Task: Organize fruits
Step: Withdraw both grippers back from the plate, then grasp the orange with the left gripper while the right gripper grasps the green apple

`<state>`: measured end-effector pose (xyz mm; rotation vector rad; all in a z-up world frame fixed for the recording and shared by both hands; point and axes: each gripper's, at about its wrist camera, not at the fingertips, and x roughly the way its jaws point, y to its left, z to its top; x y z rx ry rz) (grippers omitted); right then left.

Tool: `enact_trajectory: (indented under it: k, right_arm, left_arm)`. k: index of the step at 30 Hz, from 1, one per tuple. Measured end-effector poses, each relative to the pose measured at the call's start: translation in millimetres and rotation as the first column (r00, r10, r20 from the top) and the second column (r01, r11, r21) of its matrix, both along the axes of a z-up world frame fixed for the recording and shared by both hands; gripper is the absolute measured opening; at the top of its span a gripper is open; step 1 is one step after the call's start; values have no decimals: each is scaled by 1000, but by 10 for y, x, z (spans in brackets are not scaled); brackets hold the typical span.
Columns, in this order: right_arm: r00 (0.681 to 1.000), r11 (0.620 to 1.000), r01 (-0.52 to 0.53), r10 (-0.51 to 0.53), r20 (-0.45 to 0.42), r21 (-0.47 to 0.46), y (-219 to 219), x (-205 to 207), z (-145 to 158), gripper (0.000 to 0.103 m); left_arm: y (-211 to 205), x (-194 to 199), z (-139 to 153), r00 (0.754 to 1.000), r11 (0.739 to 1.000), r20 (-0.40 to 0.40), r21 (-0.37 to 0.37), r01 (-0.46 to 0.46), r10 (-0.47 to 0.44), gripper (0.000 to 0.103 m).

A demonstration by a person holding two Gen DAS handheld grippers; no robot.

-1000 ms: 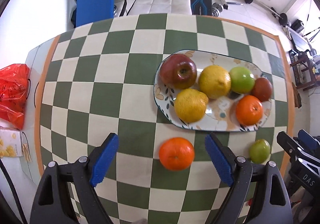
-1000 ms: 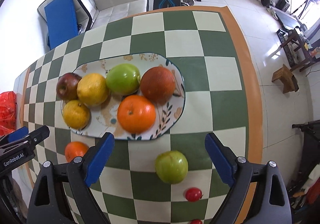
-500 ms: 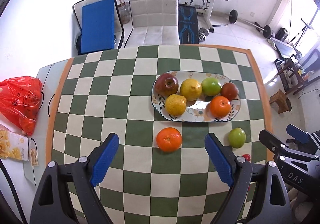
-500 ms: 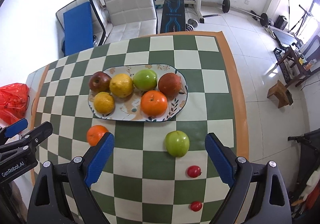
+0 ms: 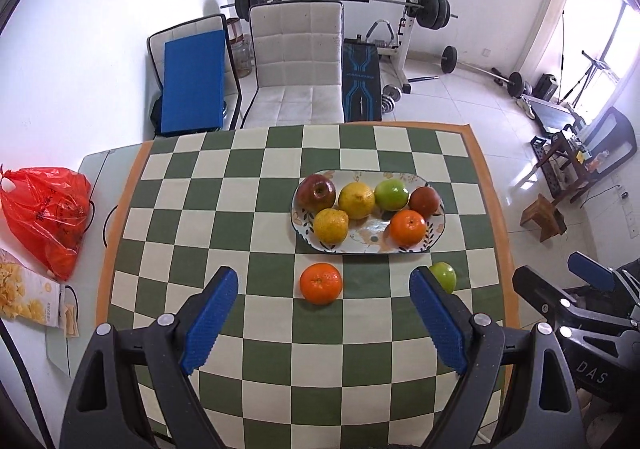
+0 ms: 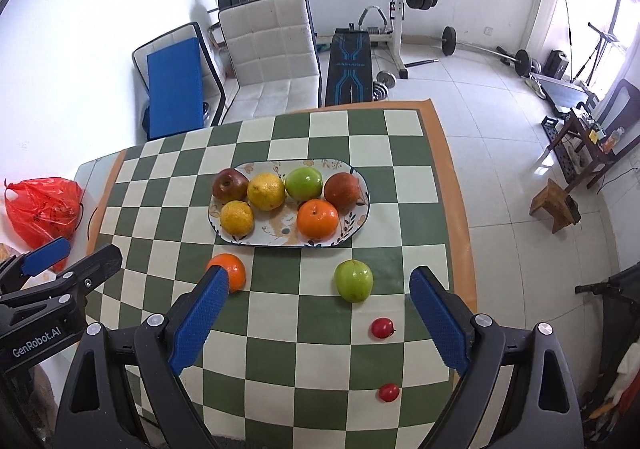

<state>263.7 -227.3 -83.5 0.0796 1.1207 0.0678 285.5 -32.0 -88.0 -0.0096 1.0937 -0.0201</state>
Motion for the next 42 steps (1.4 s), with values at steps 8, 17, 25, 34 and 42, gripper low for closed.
enact_trajectory:
  k: [8, 17, 25, 34, 42]
  right_arm:
    - [999, 1000, 2, -3, 32, 20, -4, -162, 196, 94]
    - [1000, 998, 14, -14, 8, 65, -10, -113, 99, 94]
    - [988, 989, 111, -99, -118, 97, -361, 281, -488, 99]
    - [933, 975, 191, -146, -328, 111, -680, 732, -1655, 99]
    - [896, 980, 175, -119, -427, 95, -549, 893, -2347, 96]
  left_arm:
    - [-13, -34, 88, 1000, 1000, 26, -1, -1, 1, 88]
    - [57, 93, -35, 1000, 1000, -10, -15, -25, 25, 89]
    - [231, 479, -656, 986, 996, -148, 44, -77, 82, 103]
    - [294, 791, -1562, 916, 990, -383, -12, -137, 122, 103]
    - [151, 938, -2387, 825, 992, -560, -40, -119, 76, 103]
